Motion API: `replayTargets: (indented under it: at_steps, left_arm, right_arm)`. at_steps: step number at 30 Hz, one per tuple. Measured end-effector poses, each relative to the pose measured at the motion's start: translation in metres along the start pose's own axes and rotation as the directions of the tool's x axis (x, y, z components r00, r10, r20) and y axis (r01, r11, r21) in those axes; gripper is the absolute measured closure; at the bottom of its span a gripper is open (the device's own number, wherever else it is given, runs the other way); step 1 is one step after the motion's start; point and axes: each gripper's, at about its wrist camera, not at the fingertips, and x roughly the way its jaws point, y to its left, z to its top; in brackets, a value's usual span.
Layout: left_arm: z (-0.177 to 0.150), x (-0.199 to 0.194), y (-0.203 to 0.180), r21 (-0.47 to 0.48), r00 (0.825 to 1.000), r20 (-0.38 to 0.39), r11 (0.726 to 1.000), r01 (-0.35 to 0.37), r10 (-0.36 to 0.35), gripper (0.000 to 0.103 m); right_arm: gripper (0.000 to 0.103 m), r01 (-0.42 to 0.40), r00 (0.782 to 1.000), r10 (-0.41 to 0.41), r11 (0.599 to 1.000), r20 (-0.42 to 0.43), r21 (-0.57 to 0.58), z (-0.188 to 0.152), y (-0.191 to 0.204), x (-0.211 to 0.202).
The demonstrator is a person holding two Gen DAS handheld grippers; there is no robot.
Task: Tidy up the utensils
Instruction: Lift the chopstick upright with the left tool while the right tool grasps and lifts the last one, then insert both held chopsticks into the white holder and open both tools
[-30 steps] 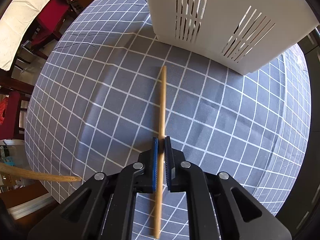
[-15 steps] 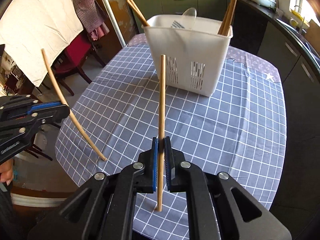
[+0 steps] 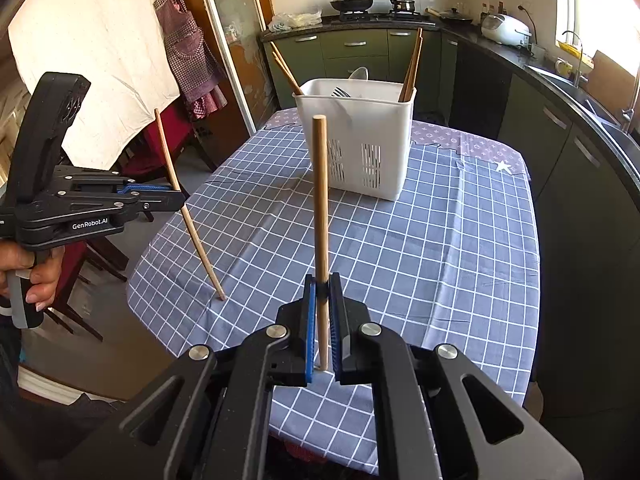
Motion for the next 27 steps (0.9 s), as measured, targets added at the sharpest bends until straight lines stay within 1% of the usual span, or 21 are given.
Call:
replayTargets:
  at_steps: [8, 20, 23, 27]
  left_arm:
    - [-0.003, -0.008, -0.003, 0.013, 1.000, 0.005, 1.000, 0.009, -0.009, 0.097]
    - [0.009, -0.023, -0.009, 0.023, 0.999, 0.036, 1.000, 0.018, -0.019, 0.097]
    - [0.018, -0.032, -0.013, 0.028, 0.998, 0.060, 0.999, 0.026, -0.027, 0.097]
    - [0.038, -0.051, -0.017, 0.036, 0.992, 0.119, 0.999, 0.032, -0.036, 0.097]
  right_arm:
    - [0.096, -0.017, 1.000, 0.017, 1.000, 0.002, 0.008, 0.002, -0.002, 0.002]
    - [0.096, -0.027, 0.999, 0.026, 1.000, 0.039, 0.007, 0.016, -0.001, -0.006]
    - [0.096, -0.030, 0.997, 0.030, 1.000, 0.064, 0.004, 0.025, 0.000, -0.013]
    - [0.096, -0.027, 0.991, 0.027, 1.000, 0.128, 0.004, 0.045, -0.002, -0.030]
